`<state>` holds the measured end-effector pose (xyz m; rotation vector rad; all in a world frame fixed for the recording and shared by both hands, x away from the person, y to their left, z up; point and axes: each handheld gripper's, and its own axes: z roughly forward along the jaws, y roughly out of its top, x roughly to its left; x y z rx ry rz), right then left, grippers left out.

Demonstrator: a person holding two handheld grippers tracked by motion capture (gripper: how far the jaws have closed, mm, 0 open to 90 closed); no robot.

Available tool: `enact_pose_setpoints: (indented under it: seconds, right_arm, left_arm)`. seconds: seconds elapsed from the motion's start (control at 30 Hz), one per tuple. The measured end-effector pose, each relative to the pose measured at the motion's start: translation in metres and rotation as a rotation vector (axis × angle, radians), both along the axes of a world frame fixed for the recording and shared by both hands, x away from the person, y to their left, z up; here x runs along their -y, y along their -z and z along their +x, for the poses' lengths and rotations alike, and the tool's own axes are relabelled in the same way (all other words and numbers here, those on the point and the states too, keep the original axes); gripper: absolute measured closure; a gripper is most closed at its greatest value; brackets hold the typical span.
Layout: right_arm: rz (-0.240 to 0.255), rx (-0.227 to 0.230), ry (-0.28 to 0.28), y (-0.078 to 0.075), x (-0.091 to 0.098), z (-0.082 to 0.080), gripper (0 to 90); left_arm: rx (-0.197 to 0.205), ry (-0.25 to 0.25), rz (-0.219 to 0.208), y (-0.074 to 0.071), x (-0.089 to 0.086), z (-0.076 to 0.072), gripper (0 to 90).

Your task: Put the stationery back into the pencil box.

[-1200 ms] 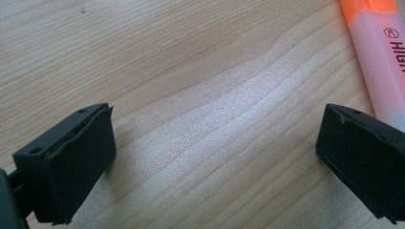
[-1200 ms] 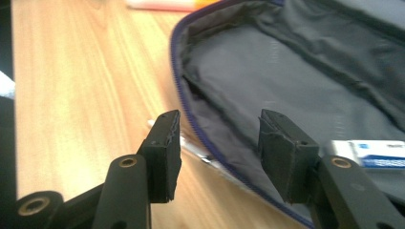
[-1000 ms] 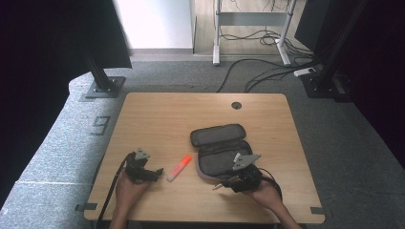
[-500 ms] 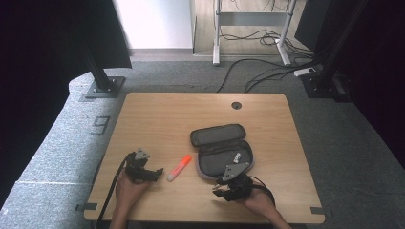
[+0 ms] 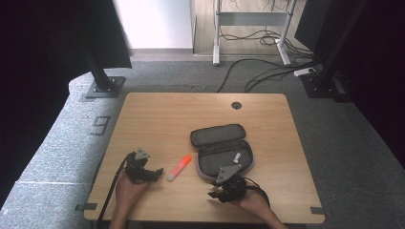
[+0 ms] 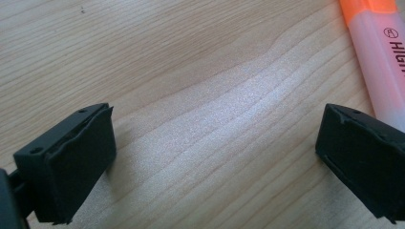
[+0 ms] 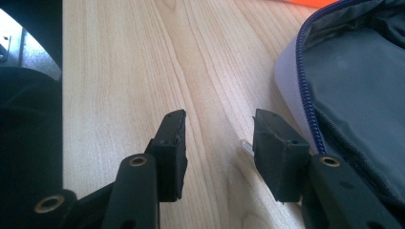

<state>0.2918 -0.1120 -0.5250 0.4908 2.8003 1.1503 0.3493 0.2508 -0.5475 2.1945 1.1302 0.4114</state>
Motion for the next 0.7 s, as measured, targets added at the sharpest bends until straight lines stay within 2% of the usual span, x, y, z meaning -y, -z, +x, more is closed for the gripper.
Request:
enact_pose_setpoints:
  seconds: [0.2, 0.43, 0.6, 0.7]
  right_arm:
    - [-0.010, -0.011, -0.005, 0.0034, -0.0039, 0.0007, 54.3]
    - [-0.007, -0.025, -0.002, 0.0057, 0.0000, -0.0044, 53.9]
    - [-0.003, -0.011, 0.003, 0.0036, 0.0006, -0.0048, 52.5]
    - [-0.014, 0.009, 0.005, 0.0042, -0.0034, -0.0025, 48.4]
  left_arm:
    - [0.000, 0.000, 0.000, 0.0000, 0.0000, 0.0000, 0.0]
    - [0.000, 0.000, 0.000, 0.0000, 0.0000, 0.0000, 0.0]
    - [0.000, 0.000, 0.000, 0.0000, 0.0000, 0.0000, 0.0]
    - [0.000, 0.000, 0.000, 0.0000, 0.0000, 0.0000, 0.0]
